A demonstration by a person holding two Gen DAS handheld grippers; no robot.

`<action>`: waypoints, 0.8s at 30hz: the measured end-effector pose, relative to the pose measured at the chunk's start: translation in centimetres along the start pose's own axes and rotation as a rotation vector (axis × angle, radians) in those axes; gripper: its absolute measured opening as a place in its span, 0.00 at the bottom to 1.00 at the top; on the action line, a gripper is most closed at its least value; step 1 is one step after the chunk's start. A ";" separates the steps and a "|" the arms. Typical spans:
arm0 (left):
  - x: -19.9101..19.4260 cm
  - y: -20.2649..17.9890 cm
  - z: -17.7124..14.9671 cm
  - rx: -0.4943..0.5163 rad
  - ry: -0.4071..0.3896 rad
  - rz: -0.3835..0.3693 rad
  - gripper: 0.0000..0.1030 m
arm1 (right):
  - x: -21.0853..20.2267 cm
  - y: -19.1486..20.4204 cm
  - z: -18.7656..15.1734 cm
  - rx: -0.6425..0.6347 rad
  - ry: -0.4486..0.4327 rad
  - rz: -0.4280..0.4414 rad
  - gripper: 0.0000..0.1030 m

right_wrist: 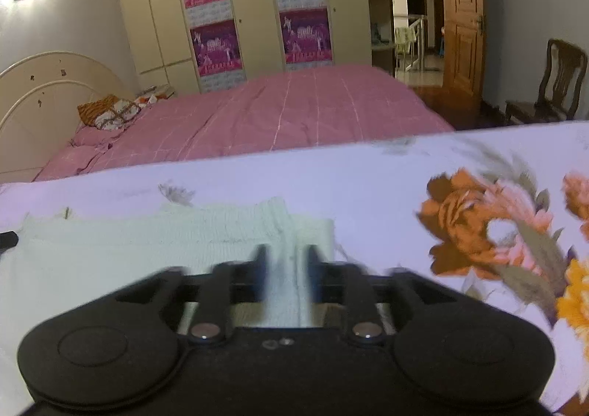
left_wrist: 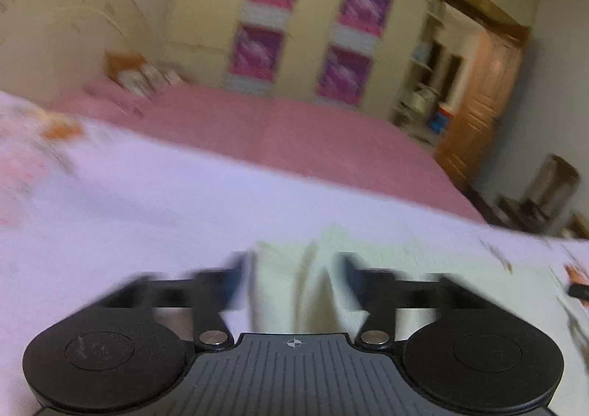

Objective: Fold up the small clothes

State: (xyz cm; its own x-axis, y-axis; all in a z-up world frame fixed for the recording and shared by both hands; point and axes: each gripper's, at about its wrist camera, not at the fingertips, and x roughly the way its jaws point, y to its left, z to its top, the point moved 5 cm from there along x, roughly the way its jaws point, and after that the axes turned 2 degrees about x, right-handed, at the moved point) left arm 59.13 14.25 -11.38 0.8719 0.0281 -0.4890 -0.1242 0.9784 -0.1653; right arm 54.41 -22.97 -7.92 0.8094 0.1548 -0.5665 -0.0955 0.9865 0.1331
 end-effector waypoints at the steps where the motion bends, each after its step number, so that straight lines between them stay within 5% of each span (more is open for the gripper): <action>1: -0.5 -0.8 0.6 0.028 -0.035 -0.018 0.76 | -0.5 0.8 0.3 -0.029 -0.015 0.016 0.39; 6: -0.5 -8.4 0.8 0.162 0.003 -0.193 0.76 | -0.1 7.3 0.9 -0.202 -0.015 0.103 0.36; 10: 0.9 -11.7 -0.1 0.197 0.038 -0.201 0.76 | 1.7 11.3 0.6 -0.211 0.039 0.132 0.32; 15: 2.3 -11.0 -2.6 0.201 0.117 -0.182 0.76 | 2.9 12.7 0.0 -0.218 0.077 0.140 0.32; 20: 3.0 -10.1 -2.3 0.224 0.105 -0.149 0.76 | 2.9 12.1 -0.9 -0.223 0.090 0.131 0.32; 24: 2.5 -7.3 -1.8 0.232 0.095 -0.094 0.76 | 2.7 8.8 -0.5 -0.210 0.069 0.030 0.32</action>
State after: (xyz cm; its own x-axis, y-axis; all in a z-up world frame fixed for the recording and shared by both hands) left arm 61.35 6.85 -12.98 0.8249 -0.0742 -0.5604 0.0768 0.9969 -0.0189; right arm 55.48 -13.82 -8.70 0.7635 0.1805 -0.6201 -0.2435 0.9697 -0.0176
